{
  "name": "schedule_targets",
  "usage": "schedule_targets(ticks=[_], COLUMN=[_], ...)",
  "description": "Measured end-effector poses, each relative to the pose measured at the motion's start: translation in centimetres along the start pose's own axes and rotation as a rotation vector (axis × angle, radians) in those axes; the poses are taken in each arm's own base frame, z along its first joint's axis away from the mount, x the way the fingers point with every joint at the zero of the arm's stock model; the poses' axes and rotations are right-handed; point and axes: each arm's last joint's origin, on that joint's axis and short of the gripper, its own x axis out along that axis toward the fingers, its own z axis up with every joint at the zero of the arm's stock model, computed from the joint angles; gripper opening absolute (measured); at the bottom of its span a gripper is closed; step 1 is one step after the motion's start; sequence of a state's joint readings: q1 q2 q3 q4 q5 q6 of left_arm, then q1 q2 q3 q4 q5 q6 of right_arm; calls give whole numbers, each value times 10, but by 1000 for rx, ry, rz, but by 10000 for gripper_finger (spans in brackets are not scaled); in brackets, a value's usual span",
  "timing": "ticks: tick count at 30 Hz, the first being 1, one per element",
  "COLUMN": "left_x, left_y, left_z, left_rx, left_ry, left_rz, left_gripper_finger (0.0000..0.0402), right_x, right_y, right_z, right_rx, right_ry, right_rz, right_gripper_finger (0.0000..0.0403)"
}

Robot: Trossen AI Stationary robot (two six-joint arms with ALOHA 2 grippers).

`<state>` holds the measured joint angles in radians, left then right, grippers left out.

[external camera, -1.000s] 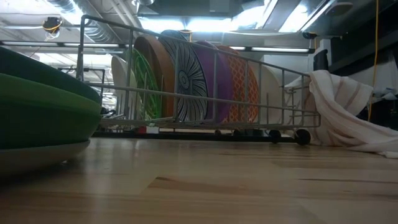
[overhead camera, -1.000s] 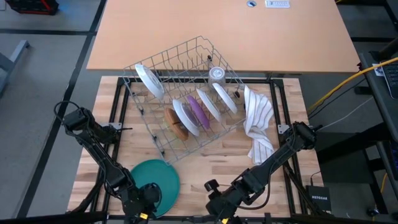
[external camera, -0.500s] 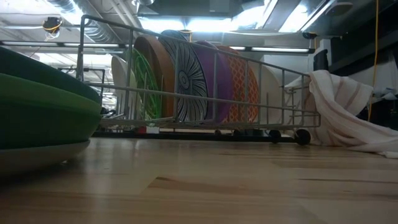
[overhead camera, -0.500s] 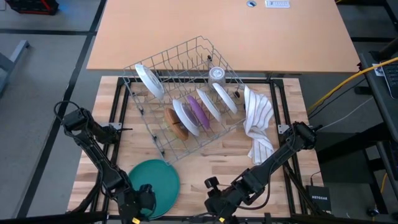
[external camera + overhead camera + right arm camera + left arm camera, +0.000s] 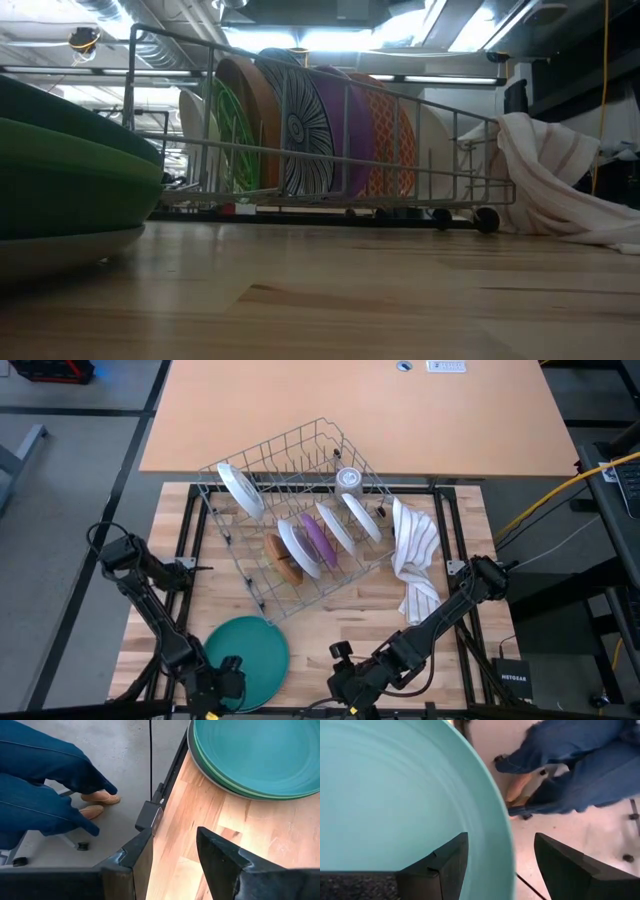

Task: Sort dishes
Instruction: Put the blue plate into the dish rack

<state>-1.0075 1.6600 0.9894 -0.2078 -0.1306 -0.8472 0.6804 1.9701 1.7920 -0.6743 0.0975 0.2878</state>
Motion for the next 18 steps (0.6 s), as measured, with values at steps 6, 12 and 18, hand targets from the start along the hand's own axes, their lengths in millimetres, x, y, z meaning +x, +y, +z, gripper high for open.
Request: schedule_targets(ticks=[6, 12, 18], left_x=[7, 18, 19], left_y=[-7, -5, -2], left_z=[-13, -19, -17], left_rx=[-13, -12, -50], left_ry=[27, 43, 45], left_rz=[-8, 26, 39], left_gripper_finger=[214, 214, 214], right_x=[0, 0, 0], right_y=[0, -1, -1], right_z=[0, 0, 0], right_rx=[0, 0, 0], right_ry=[-2, -11, -15], right_rz=[-6, -38, -50], right_gripper_finger=[156, 156, 156])
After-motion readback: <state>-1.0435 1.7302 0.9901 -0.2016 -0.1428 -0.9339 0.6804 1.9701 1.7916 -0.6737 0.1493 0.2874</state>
